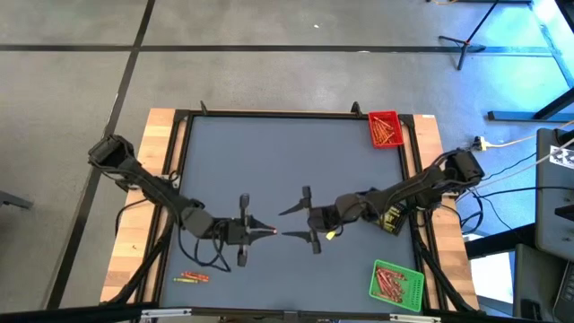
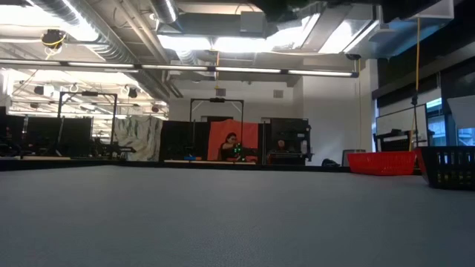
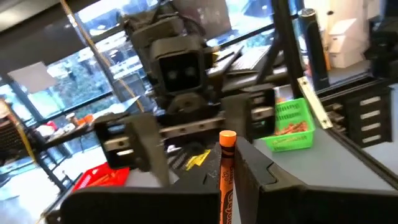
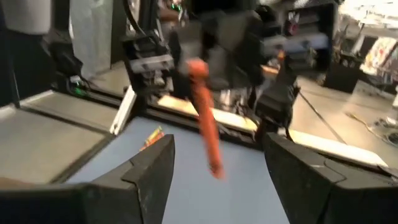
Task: Sort crayons
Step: Put the orange crayon into the red basket
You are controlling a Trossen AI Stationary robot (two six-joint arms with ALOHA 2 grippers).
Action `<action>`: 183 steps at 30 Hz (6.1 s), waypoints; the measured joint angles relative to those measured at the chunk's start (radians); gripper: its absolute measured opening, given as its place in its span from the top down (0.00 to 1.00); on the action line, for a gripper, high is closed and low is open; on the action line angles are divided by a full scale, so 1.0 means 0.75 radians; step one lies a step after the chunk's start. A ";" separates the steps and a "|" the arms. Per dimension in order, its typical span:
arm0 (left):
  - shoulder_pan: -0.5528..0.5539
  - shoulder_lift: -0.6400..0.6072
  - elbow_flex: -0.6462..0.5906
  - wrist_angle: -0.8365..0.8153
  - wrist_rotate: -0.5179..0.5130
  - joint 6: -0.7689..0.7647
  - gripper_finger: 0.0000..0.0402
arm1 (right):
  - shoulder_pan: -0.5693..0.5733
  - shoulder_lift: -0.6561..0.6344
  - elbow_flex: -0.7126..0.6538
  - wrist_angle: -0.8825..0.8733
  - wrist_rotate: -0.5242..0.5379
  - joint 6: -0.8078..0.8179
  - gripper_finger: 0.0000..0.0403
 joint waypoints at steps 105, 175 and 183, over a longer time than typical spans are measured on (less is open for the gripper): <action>-0.108 -0.104 -0.001 -0.465 -0.306 -0.298 0.68 | -1.500 -0.385 -0.007 -1.781 0.420 0.545 0.57; -0.533 0.150 0.000 -1.610 0.681 -1.847 0.69 | 0.009 -0.126 -0.007 -0.263 0.325 0.126 0.56; -0.475 0.174 0.003 -1.648 0.739 -1.849 0.82 | 0.009 -0.126 -0.007 -0.264 0.325 0.126 0.56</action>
